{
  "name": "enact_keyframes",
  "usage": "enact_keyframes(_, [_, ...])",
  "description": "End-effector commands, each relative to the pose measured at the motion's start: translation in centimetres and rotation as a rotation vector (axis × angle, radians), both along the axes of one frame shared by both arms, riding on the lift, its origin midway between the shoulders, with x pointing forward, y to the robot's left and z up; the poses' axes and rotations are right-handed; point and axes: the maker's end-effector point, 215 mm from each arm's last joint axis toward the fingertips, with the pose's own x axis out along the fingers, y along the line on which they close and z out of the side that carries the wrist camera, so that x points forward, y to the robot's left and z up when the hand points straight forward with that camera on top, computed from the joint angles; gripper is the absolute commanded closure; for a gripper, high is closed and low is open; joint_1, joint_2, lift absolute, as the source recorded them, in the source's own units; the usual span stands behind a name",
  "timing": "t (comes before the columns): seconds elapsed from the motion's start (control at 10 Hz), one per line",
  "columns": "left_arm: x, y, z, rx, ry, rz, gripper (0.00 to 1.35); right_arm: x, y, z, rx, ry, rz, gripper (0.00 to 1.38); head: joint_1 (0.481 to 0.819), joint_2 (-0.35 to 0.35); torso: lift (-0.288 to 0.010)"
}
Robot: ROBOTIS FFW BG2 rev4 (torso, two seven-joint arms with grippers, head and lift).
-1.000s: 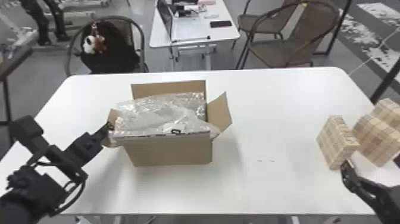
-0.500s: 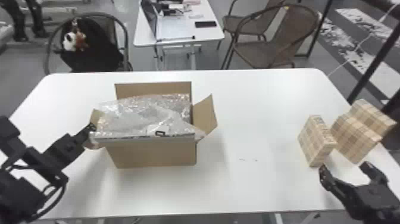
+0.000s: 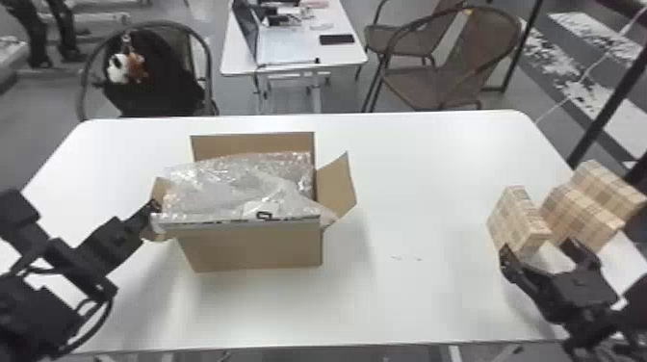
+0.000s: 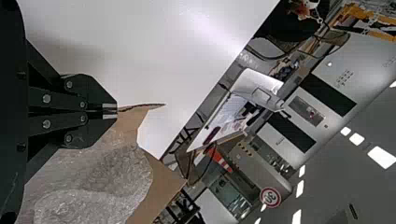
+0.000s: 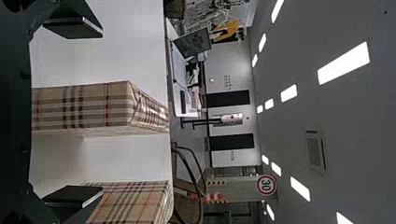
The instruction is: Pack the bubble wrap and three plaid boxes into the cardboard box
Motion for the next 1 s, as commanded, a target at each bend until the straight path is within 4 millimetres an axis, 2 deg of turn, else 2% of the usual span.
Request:
enact_keyframes(0.0, [0.1,-0.1,0.1,0.001,-0.002,-0.002,1.22,1.0,0.0,-0.2,0.000,-0.007,0.001,0.11,0.695,0.030,-0.174])
enact_keyframes(0.1, [0.0,-0.1,0.0,0.003,0.000,-0.001,1.22,1.5,0.0,-0.3,0.002,-0.007,0.002,0.14,0.695,0.031,-0.174])
enact_keyframes(0.2, [0.1,-0.2,0.1,0.002,-0.002,-0.003,1.22,1.9,0.3,-0.1,-0.008,-0.010,0.007,0.31,0.695,0.030,-0.174])
enact_keyframes(0.3, [0.1,-0.1,0.0,0.003,-0.001,-0.001,1.22,1.9,0.1,-0.2,-0.013,-0.003,-0.003,0.76,0.695,0.031,-0.174])
enact_keyframes(0.4, [0.0,-0.2,-0.1,0.000,0.001,-0.001,1.22,1.7,-0.1,-0.6,-0.007,0.007,-0.021,0.98,0.695,0.030,-0.174])
enact_keyframes(0.5, [0.1,-0.2,-0.1,0.001,-0.001,0.000,1.22,1.6,0.1,-0.7,-0.004,0.012,-0.017,0.99,0.695,0.028,-0.174])
enact_keyframes(0.7, [0.2,-0.3,0.0,0.001,-0.003,-0.003,1.22,1.6,0.6,-0.8,0.002,0.022,-0.014,1.12,0.695,0.031,-0.174])
enact_keyframes(0.8, [0.2,-0.3,-0.2,0.003,0.000,-0.002,1.22,1.6,0.6,-0.9,0.008,0.024,-0.015,1.12,0.695,0.033,-0.174])
enact_keyframes(0.9, [0.2,-0.3,-0.1,0.001,-0.003,-0.004,1.22,1.5,1.1,0.1,0.033,0.007,-0.006,1.12,0.695,0.034,-0.174])
